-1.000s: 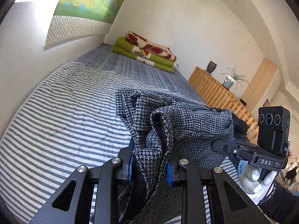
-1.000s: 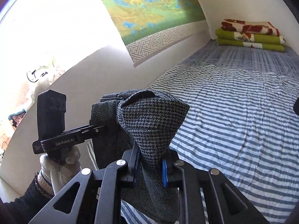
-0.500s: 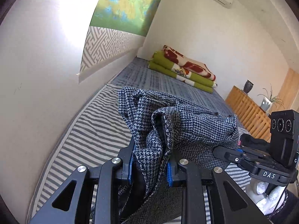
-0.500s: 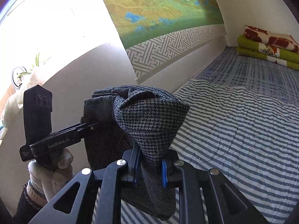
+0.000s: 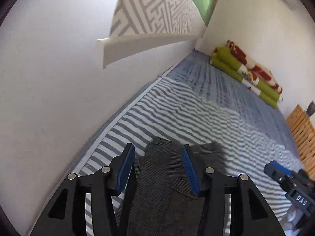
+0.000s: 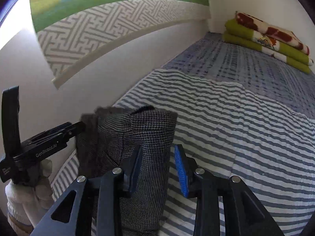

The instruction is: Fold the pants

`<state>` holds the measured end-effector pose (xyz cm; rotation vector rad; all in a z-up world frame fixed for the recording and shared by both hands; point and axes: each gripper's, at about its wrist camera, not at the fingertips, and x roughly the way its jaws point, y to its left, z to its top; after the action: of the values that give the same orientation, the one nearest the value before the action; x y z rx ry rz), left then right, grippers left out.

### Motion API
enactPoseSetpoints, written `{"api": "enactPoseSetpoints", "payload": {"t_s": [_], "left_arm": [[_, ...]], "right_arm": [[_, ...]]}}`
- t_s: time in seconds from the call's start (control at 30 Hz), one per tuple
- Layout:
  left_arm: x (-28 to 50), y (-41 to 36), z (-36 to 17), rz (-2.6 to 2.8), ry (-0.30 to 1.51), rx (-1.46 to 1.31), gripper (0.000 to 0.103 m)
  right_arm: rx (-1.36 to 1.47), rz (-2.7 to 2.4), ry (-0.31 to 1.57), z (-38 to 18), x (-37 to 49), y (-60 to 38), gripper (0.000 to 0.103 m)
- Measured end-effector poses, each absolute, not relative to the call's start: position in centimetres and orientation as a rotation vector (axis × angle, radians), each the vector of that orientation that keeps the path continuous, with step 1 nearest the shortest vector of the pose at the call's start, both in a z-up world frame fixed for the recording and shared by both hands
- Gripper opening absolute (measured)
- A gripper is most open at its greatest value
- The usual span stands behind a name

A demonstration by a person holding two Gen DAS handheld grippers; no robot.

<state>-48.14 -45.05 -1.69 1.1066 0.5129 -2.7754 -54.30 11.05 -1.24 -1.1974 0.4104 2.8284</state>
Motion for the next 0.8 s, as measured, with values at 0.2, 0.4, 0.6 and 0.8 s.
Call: {"api": "enactPoseSetpoints", "payload": {"t_s": [0.2, 0.4, 0.6, 0.8], "left_arm": [[-46.6, -43.5, -1.7, -2.817, 0.430, 1.146, 0.056], [-40.5, -40.2, 0.4, -2.820, 0.378, 1.185, 0.055], [-30.5, -34.1, 5.0, -2.848, 0.301, 1.205, 0.056], [-17.9, -27.3, 10.3, -2.903, 0.270, 1.159, 0.064]], "right_arm": [[-1.181, 2.856, 0.491, -1.5, -52.6, 13.2, 0.043], [-1.232, 2.857, 0.422, -1.0, -47.5, 12.4, 0.043], [-1.182, 2.869, 0.317, 3.7, -39.5, 11.5, 0.043], [-1.135, 2.889, 0.170, 8.5, -28.9, 9.4, 0.044]]}}
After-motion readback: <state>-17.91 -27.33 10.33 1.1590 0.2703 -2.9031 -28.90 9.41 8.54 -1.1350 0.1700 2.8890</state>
